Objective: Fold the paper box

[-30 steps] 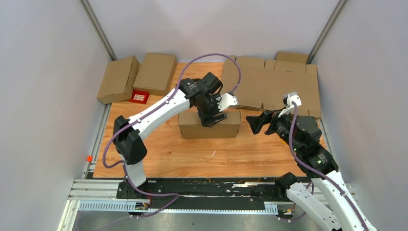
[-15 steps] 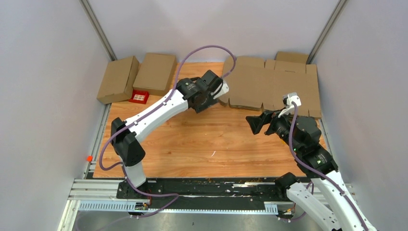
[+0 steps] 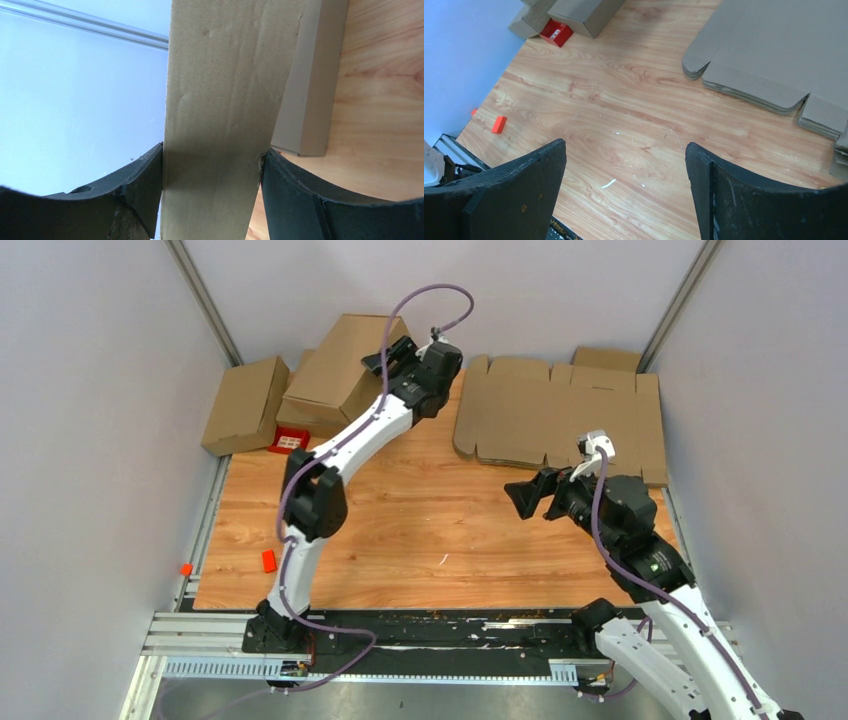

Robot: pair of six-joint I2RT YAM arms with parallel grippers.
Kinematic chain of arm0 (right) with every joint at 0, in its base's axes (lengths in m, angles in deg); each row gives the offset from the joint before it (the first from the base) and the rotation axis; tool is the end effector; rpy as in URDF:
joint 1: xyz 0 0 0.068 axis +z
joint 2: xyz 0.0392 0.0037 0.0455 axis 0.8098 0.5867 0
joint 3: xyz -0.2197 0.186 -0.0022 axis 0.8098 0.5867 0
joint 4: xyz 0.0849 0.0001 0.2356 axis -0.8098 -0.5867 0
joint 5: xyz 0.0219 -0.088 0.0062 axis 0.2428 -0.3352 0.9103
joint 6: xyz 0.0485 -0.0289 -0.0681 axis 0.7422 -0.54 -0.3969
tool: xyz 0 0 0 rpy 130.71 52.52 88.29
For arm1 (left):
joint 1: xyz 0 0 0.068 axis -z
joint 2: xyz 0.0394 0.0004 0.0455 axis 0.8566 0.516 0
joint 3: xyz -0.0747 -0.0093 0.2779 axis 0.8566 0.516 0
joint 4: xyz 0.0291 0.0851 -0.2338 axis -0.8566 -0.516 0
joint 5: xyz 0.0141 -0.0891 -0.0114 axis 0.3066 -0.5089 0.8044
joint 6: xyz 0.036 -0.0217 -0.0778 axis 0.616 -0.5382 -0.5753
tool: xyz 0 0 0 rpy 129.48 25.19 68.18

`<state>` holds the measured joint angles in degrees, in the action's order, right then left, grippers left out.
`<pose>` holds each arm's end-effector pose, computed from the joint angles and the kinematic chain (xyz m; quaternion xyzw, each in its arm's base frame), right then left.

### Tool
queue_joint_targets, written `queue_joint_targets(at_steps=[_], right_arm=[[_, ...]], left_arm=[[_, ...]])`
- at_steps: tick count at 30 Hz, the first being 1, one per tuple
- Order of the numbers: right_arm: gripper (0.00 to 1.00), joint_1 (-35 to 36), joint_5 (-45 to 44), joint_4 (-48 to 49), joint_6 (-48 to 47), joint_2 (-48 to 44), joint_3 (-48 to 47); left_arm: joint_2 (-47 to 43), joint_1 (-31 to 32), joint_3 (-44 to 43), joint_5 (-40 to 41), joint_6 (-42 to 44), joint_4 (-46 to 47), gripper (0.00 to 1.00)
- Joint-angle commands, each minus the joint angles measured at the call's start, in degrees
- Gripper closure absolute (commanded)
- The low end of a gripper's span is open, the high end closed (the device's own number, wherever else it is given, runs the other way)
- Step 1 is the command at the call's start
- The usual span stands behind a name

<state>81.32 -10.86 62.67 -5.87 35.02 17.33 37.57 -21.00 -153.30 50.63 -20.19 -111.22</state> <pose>0.1337 0.0776 0.3394 -0.1010 0.7819 0.2669 0.5543 0.4318 -0.2461 0.3451 0.1819 0.7605 0.4332 0.4482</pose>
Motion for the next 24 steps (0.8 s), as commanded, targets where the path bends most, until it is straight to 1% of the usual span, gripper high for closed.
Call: queue_joint_targets(at_steps=[1,2,4,7,9,11,13,14,15,16,17,19,20,21,22,24], right_arm=[[0.12,0.1,1.3,2.1,1.1,1.9,-1.2],[0.11,0.1,1.5,2.3,1.3,2.2,-1.2],[0.12,0.1,2.4,2.1,1.8,3.0,-1.4],[0.12,0.0,3.5,2.0,2.1,3.9,-1.1],[0.12,0.1,3.2,2.4,2.1,3.9,-0.7],[0.12,0.1,3.3,3.8,2.4,4.1,-0.1],[0.12,0.1,3.7,4.7,2.9,4.5,0.1],[0.12,0.1,4.3,4.7,3.0,4.9,-0.1],[0.13,0.1,4.6,4.5,3.0,5.2,-0.4],[0.13,0.1,4.8,4.1,2.9,5.3,-0.5],[0.13,0.1,4.7,3.9,2.8,5.3,-0.6],[0.13,0.1,4.5,4.3,2.9,5.1,-0.3],[0.13,0.1,4.6,4.7,3.0,5.1,-0.3],[0.13,0.1,4.9,4.8,3.2,5.2,-0.3],[0.13,0.1,5.2,4.8,3.3,5.2,-0.4],[0.13,0.1,5.9,4.1,3.5,5.2,-0.7]], left_arm=[[10.7,-3.0,-6.8,10.0,9.1,10.8,0.45],[13.0,-4.0,-8.2,10.5,11.4,13.5,0.43],[18.3,-6.0,-13.6,10.8,13.3,14.7,0.38],[23.2,-8.5,-17.9,12.6,17.3,19.1,0.31],[25.0,-9.0,-18.9,10.1,16.3,18.2,0.30],[26.6,-9.5,-20.0,7.7,13.2,15.1,0.27],[28.0,-10.7,-21.4,7.3,10.4,12.5,0.26],[28.3,-11.6,-21.9,7.0,8.8,11.1,0.21],[28.4,-12.6,-22.0,6.4,7.1,9.6,0.07],[28.1,-12.8,-21.8,5.8,5.5,8.7,0.01],[27.4,-12.7,-21.1,5.0,4.6,8.3,0.01],[24.0,-12.0,-18.8,0.9,0.0,5.3,0.00],[22.2,-11.9,-18.5,-3.0,-4.5,1.9,0.00],[20.4,-11.9,-18.4,-11.3,-8.8,-1.9,0.00],[18.7,-12.0,-17.8,-15.9,-12.1,-4.0,0.00],[16.7,-12.2,-17.5,-20.8,-16.2,-7.7,0.00]])
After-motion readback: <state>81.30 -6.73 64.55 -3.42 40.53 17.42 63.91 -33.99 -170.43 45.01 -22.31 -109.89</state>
